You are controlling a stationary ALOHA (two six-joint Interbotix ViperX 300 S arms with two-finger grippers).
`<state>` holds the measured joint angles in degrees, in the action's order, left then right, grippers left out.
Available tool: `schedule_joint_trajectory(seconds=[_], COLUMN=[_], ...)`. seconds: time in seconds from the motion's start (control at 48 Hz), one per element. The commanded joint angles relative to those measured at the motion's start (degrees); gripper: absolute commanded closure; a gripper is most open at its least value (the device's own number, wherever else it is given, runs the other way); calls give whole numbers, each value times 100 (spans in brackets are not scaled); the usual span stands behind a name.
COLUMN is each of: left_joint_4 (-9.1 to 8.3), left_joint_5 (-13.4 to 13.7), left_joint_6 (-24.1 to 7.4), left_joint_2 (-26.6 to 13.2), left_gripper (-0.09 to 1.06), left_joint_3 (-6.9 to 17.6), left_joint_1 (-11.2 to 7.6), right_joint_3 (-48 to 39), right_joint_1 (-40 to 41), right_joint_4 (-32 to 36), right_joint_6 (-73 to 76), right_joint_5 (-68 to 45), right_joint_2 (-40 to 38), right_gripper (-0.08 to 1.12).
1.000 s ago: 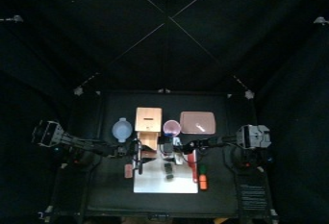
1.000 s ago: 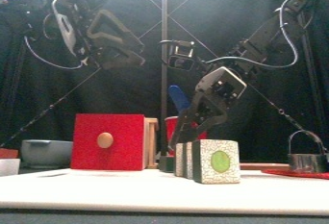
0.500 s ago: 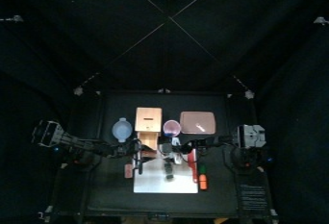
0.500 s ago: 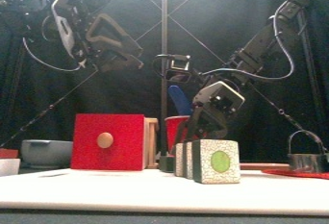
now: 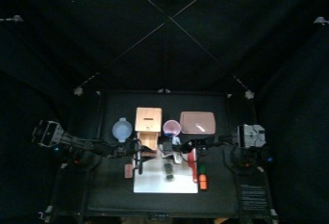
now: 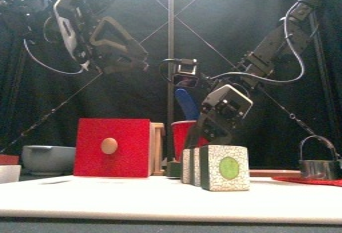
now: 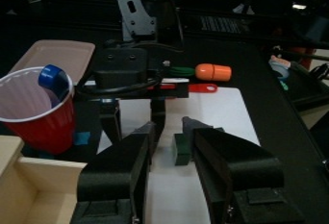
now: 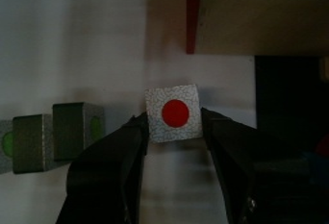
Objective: Place sushi on board then cut the sushi with the knife then place the pieces on the plate
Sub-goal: Place the 4 sushi pieces on the plate
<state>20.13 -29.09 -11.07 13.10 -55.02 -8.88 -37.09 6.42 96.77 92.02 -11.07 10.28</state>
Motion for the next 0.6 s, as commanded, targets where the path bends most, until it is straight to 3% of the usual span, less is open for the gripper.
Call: schedule_joint_trajectory(seconds=[0.021, 0.354, 0.604], left_joint_4=[9, 0, 9], left_joint_5=[-62, -62, -62], left_joint_6=[0, 0, 0], left_joint_2=[70, 70, 70], left_gripper=[25, 25, 25], left_joint_3=[70, 70, 88], left_joint_1=[18, 9, 18], right_joint_3=[-149, -1564, -2136], right_joint_1=[-114, -229, 264], right_joint_4=[-176, -457, -545], right_joint_6=[0, 9, 0], right_joint_5=[9, 237, 1125], right_joint_2=[-677, -2312, -2883], right_gripper=[33, 33, 33])
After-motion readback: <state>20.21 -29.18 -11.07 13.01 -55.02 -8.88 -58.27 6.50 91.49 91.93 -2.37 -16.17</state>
